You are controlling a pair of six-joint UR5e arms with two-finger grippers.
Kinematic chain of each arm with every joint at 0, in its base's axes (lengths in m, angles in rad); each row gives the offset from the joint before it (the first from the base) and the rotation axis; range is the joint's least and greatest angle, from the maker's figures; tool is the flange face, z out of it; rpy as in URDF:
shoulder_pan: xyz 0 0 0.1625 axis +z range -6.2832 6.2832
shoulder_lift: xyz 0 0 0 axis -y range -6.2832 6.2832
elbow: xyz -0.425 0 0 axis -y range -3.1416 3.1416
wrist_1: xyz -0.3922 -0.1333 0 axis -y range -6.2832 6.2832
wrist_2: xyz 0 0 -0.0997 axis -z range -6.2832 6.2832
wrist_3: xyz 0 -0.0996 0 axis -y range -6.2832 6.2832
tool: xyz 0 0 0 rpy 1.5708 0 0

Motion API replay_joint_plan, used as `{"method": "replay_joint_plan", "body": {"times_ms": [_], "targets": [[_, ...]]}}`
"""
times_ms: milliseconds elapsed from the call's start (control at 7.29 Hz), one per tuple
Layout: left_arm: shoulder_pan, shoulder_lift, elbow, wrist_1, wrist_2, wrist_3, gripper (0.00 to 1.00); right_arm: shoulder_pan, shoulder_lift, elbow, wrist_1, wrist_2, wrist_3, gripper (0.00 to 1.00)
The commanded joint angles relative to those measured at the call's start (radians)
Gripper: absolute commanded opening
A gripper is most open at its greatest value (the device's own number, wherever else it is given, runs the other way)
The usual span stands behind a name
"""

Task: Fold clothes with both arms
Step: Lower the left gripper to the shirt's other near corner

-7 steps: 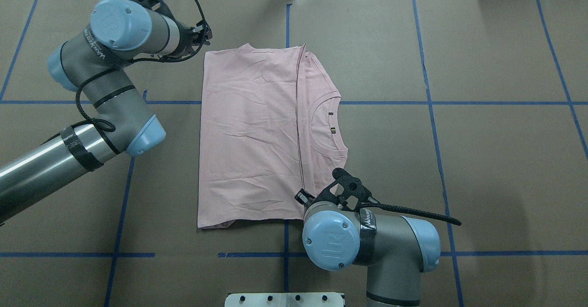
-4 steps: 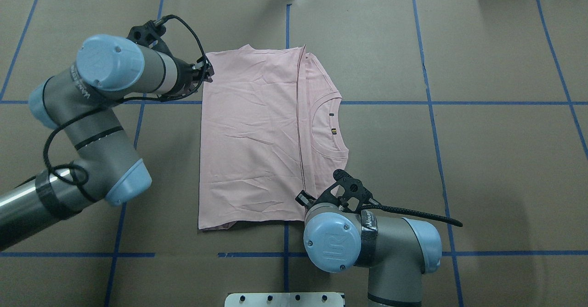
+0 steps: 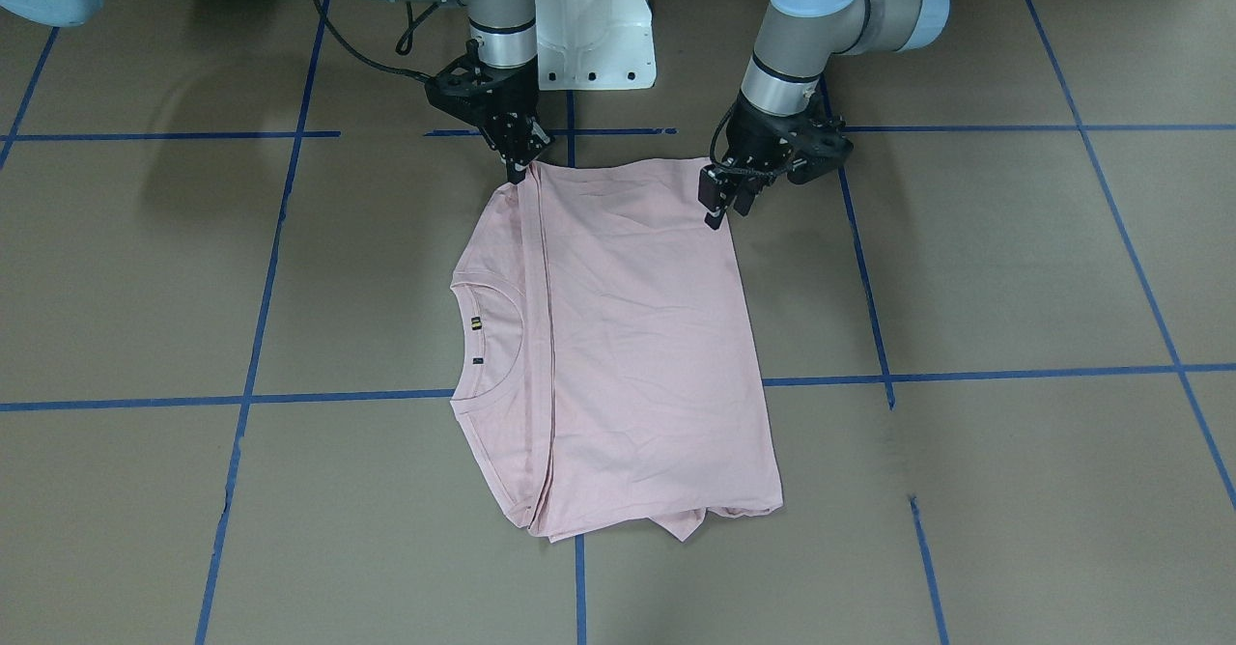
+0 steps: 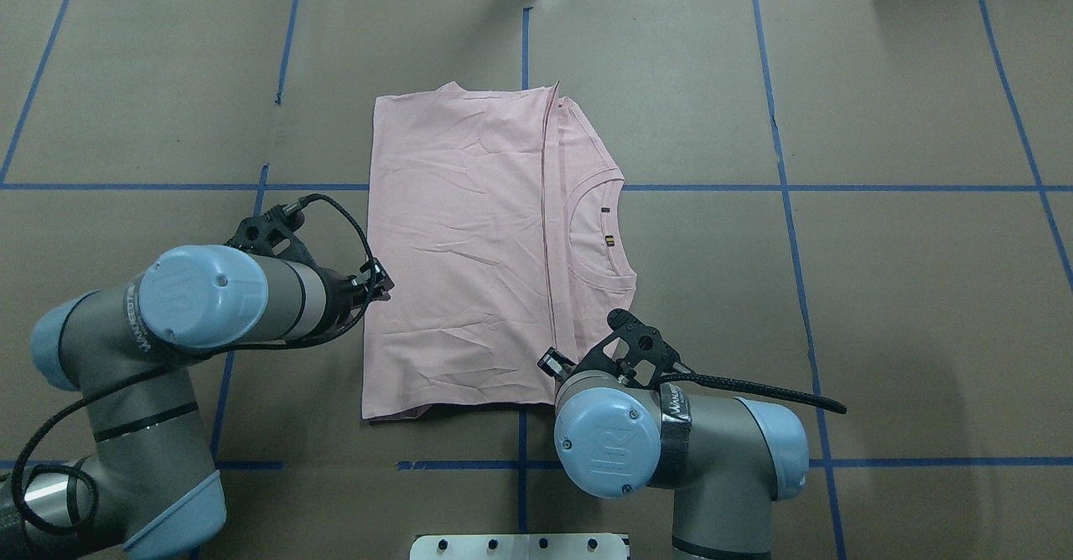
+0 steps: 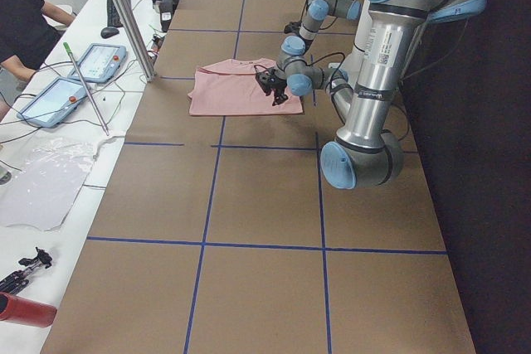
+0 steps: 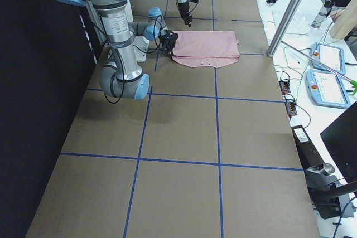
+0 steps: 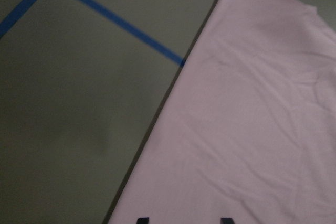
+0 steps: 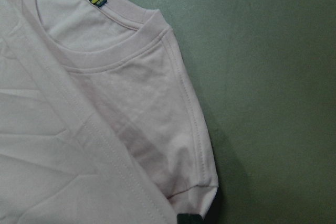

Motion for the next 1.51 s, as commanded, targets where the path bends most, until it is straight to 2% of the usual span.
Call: {"method": "replay_joint_plan", "body": {"times_ms": [0, 137, 685, 960, 1097, 1234, 1371], "targets": [[0.072, 0.029, -0.038, 0.043, -0.002, -0.099, 0.61, -0.001, 0.001, 0.003, 0.0, 0.0, 0.0, 0.0], [0.112, 0.029, -0.046, 0.077, 0.0, -0.135, 0.61, 0.0, 0.001, 0.003, 0.0, 0.0, 0.0, 0.0], [0.163, 0.032, -0.032, 0.08, 0.001, -0.164, 0.59, 0.0, 0.001, 0.003, 0.0, 0.0, 0.0, 0.0], [0.164, 0.034, -0.027, 0.085, 0.003, -0.164, 0.52, 0.0, 0.001, 0.003, 0.0, 0.0, 0.0, 0.0], [0.164, 0.035, -0.027, 0.095, 0.003, -0.164, 0.42, 0.0, 0.001, 0.003, 0.0, 0.0, 0.0, 0.0], [0.164, 0.035, -0.027, 0.095, 0.001, -0.164, 0.28, 0.0, 0.001, 0.003, 0.0, 0.0, -0.002, 0.0], [0.164, 0.035, -0.027, 0.095, 0.003, -0.164, 0.06, 0.0, 0.001, 0.005, 0.0, 0.0, -0.002, 0.0]]}}
